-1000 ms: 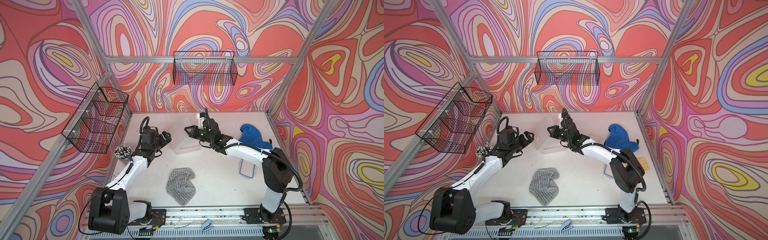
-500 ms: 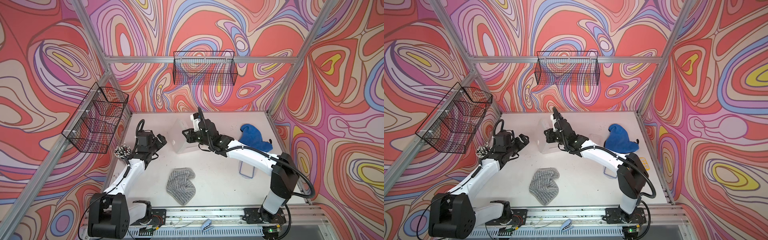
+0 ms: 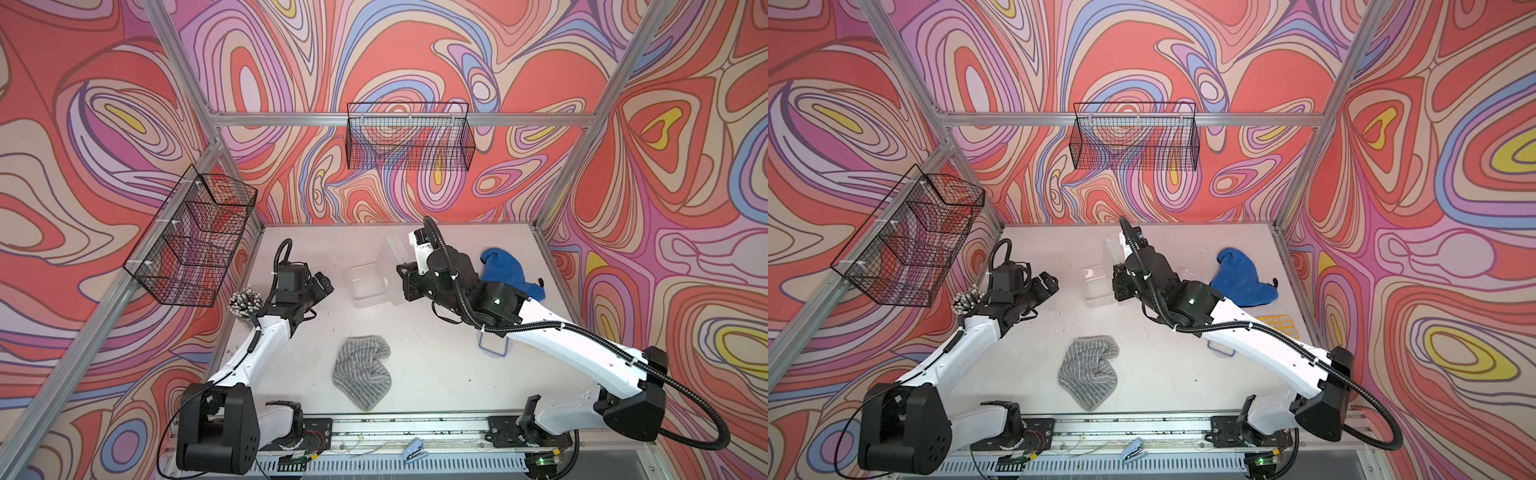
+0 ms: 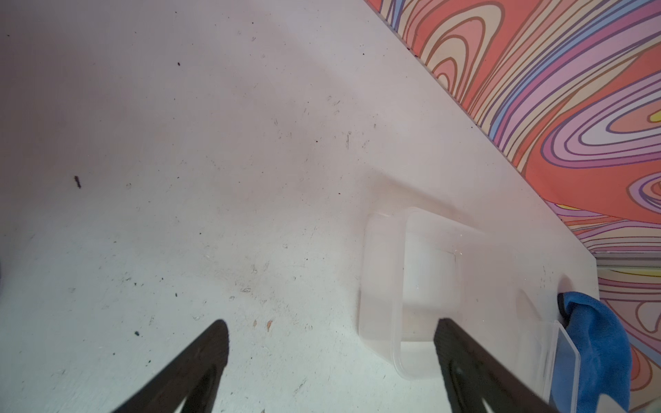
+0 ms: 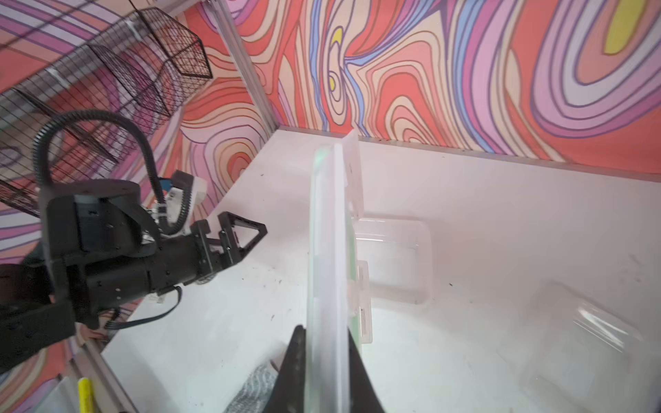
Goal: Wipe the insides of the lunch boxes
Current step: Place the lid at the center of the board.
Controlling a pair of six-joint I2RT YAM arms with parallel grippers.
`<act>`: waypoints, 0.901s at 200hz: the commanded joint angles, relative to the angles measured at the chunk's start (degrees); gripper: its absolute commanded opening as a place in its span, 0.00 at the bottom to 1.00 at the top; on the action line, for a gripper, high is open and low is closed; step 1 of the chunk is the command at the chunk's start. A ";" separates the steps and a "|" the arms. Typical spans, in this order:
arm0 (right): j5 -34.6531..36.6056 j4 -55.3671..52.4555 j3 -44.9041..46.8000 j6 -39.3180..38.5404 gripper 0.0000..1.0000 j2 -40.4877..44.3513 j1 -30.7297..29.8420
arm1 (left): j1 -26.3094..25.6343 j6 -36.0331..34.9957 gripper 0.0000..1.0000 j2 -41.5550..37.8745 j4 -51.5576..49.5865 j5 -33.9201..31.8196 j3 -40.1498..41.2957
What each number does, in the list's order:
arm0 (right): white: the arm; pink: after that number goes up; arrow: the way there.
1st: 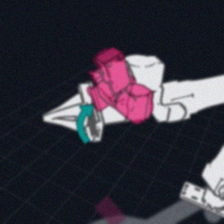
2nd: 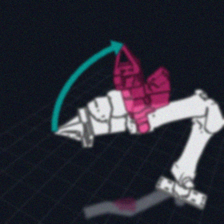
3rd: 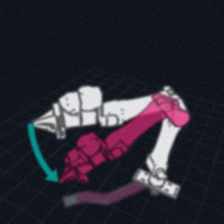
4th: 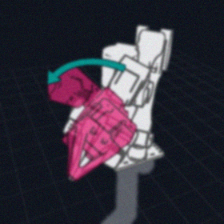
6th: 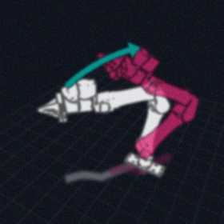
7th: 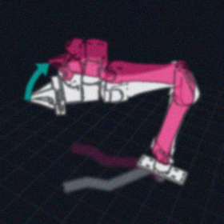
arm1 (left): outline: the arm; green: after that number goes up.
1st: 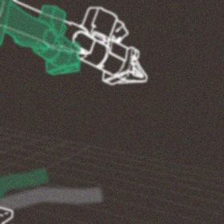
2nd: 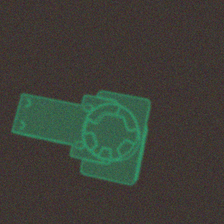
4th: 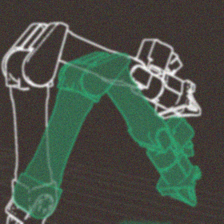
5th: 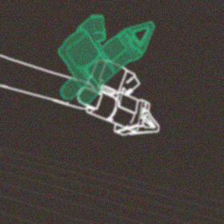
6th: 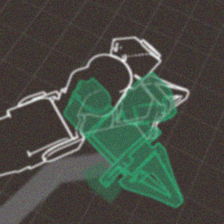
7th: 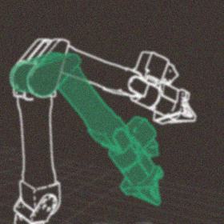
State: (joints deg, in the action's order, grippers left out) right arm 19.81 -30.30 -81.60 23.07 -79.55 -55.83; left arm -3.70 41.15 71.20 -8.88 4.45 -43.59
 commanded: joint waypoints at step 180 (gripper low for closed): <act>21.91 -40.01 4.70 27.36 0.00 -25.87 -20.11 | -3.04 -3.96 0.95 2.10 -4.80 -6.99 -3.08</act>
State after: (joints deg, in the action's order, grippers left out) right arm 43.38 -67.79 -78.70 43.94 -102.78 -75.48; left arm -6.70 37.93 73.91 -11.88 -1.21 -45.78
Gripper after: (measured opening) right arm 0.115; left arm 0.949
